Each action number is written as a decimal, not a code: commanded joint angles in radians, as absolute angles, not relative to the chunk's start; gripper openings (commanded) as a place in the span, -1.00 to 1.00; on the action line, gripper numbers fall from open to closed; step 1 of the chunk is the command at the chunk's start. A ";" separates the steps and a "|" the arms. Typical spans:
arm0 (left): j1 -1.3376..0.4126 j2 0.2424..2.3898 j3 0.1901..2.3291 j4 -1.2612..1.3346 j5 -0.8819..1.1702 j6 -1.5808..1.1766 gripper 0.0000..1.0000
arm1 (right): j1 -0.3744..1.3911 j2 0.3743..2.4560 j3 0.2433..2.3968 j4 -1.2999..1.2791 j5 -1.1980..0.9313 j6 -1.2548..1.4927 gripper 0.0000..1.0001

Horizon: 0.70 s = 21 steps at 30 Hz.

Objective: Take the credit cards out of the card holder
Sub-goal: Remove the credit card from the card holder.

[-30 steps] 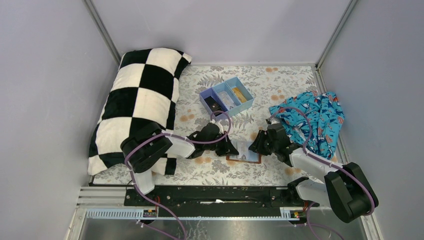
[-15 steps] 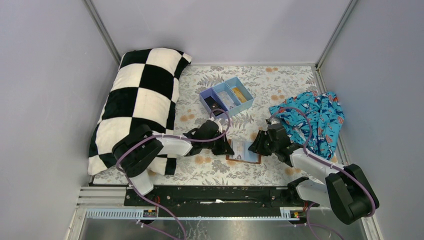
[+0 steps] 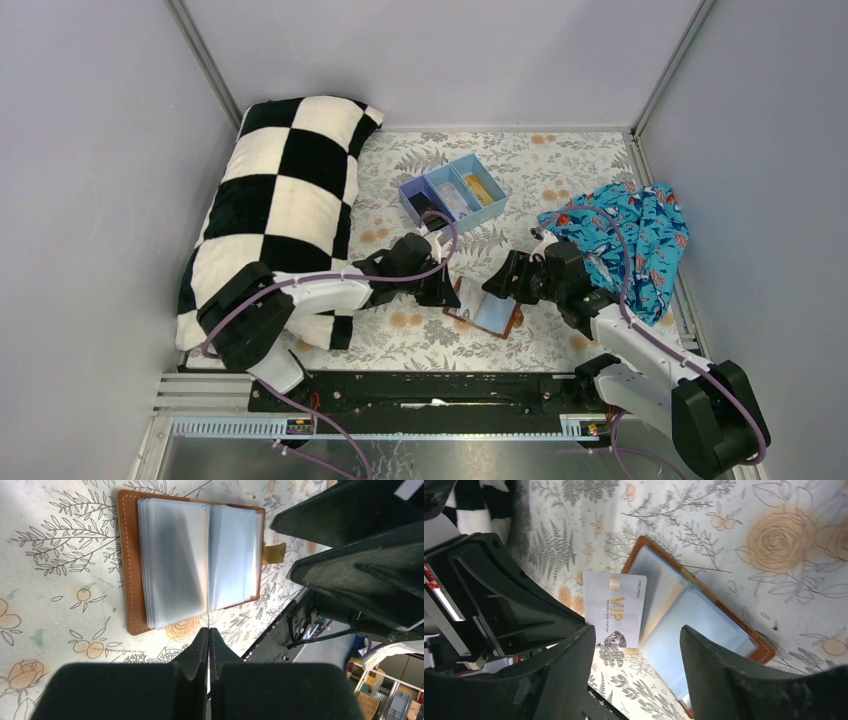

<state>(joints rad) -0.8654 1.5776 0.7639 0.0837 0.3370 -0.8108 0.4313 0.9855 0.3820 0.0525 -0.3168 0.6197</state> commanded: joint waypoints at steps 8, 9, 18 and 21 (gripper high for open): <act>-0.823 1.464 0.777 0.036 0.386 -0.739 -1.00 | 0.425 1.105 0.303 0.431 -0.580 0.760 0.46; -0.820 1.458 0.766 0.045 0.393 -0.741 -1.00 | 0.425 1.112 0.290 0.470 -0.595 0.777 0.46; -0.771 1.378 0.717 0.111 0.502 -0.757 -1.00 | 0.414 1.228 0.233 0.720 -0.691 0.892 0.46; -0.764 1.364 0.716 0.117 0.541 -0.759 -1.00 | 0.414 1.277 0.218 0.837 -0.711 0.951 0.47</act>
